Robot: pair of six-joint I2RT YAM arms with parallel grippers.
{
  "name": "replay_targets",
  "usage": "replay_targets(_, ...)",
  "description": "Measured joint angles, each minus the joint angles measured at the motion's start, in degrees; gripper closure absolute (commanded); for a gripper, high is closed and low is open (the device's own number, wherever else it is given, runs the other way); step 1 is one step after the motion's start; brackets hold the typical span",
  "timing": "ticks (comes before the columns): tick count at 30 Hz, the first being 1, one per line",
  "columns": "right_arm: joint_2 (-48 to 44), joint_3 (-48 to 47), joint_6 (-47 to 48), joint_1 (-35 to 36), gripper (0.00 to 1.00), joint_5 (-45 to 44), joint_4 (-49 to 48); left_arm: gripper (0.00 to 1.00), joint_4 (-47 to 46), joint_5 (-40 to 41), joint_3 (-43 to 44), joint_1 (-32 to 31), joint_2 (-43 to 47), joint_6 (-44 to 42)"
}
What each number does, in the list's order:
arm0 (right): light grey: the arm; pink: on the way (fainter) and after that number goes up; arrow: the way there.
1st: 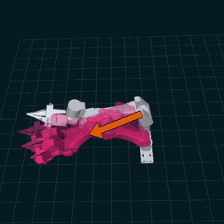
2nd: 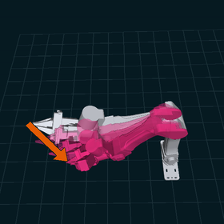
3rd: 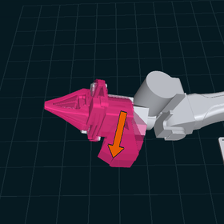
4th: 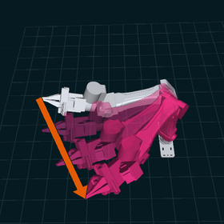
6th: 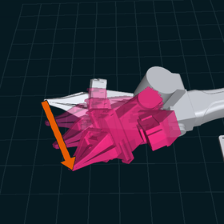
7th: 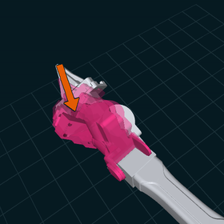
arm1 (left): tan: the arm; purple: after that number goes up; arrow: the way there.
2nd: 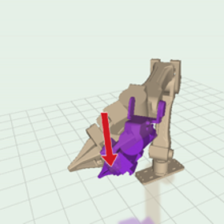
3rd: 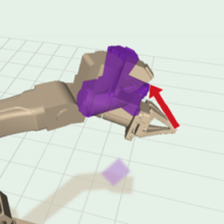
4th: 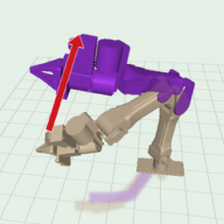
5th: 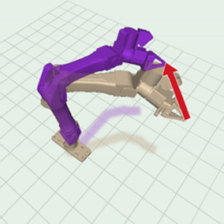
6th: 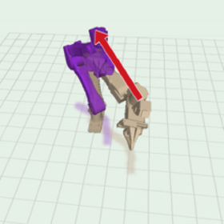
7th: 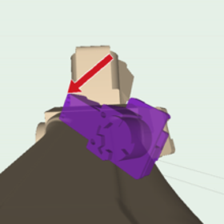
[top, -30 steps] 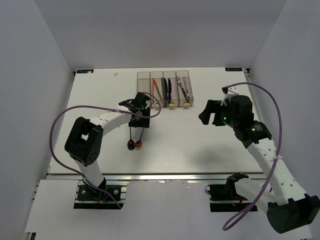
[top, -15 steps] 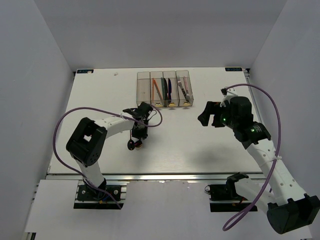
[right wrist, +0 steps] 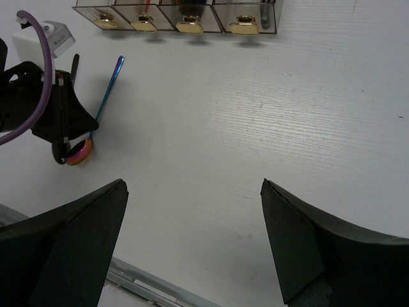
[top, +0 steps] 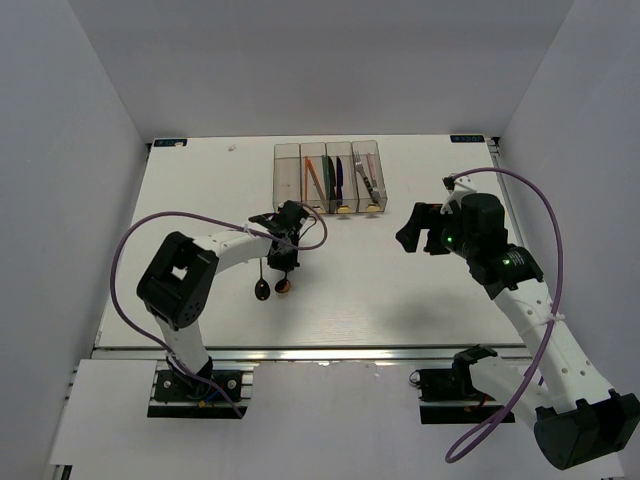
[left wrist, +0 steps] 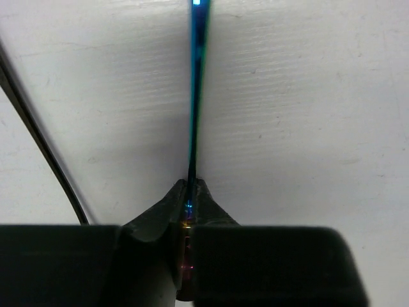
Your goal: Sort the eating utensils into containers
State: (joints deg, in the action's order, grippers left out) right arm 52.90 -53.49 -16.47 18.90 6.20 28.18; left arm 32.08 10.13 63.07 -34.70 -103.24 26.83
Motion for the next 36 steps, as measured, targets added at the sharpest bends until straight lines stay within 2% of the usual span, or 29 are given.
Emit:
replay_targets(1, 0.0, 0.0, 0.0, 0.0, 0.11, 0.0, 0.0, 1.0, -0.55, -0.02, -0.02, 0.0, -0.02, 0.04)
replay_targets(11, -0.07, 0.0, 0.02, 0.0, 0.11, 0.0, 0.02, 1.0, -2.6, -0.33, -2.36, -0.33, 2.32, 0.63)
replay_targets(16, -0.07, 0.0, 0.02, 0.0, 0.11, -0.07, 0.02, 1.0, 2.29, -0.55, -2.19, -0.42, 6.78, 1.29)
replay_targets(19, -0.07, 0.0, 0.04, 0.0, 0.11, -0.26, 0.02, 1.0, 6.12, 0.57, 1.75, -0.42, 10.38, 1.51)
replay_targets(22, -0.07, -0.02, 0.07, 0.0, 0.11, -0.33, 0.04, 1.0, 8.83, 3.34, 9.46, -0.42, 10.82, 1.51)
replay_targets(27, -0.02, -0.02, 0.07, 0.0, 0.11, -0.44, 0.04, 1.0, 12.33, 8.5, 26.8, 0.52, 4.28, 1.31)
replay_targets(34, 0.09, -0.02, 0.42, 0.0, 0.11, -0.9, 0.11, 1.0, 17.14, 13.27, 60.98, 5.86, -21.03, -1.64)
replay_targets(36, 0.09, -0.02, 0.44, 0.07, 0.11, -1.11, 0.13, 1.0, 17.53, 13.22, 68.35, 7.39, -27.41, -2.84)
